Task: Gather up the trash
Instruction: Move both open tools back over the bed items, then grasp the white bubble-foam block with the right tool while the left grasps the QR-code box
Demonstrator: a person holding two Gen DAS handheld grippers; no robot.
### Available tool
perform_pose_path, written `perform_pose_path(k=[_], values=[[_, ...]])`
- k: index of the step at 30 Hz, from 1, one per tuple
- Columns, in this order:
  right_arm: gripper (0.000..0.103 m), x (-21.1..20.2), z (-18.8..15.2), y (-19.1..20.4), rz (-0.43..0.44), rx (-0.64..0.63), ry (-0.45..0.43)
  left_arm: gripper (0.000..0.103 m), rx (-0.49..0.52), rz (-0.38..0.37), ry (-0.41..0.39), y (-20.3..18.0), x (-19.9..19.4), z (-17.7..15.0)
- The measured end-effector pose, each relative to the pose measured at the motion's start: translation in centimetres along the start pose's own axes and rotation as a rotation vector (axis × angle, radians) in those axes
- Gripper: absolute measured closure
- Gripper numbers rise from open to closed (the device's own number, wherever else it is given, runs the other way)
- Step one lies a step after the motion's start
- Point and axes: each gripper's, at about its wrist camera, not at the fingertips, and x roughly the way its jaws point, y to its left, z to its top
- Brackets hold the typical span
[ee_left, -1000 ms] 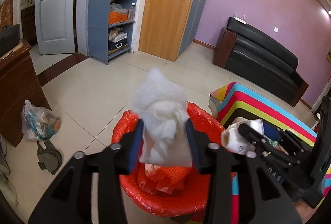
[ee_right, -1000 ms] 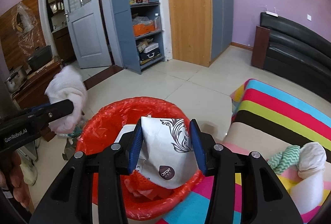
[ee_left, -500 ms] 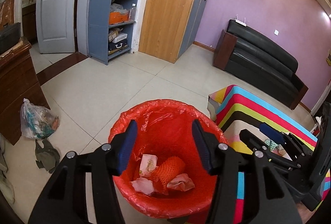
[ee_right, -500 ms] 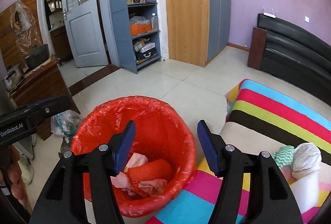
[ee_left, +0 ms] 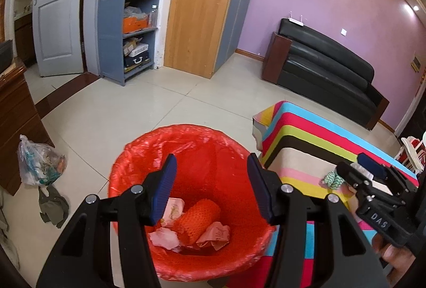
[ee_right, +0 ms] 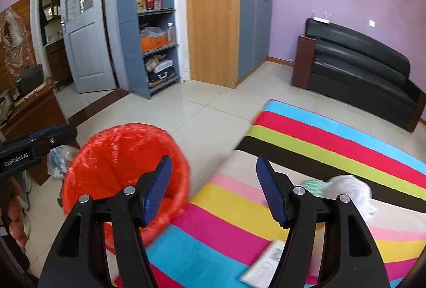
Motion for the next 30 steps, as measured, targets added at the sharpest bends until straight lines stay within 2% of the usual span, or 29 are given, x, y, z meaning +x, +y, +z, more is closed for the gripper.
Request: perform_pose_path(k=[17, 30], values=[[0.04, -2.0, -3.9, -9.6, -0.167, 0.059, 0.046, 0.05, 0.106, -0.039, 0.033, -7.4, 2.2, -1.8], [0.04, -1.1, -7.4, -12.8, -0.187, 0.096, 0.13, 0.049, 0.173, -0.075, 0.06, -12.0, 3.5, -3.3]])
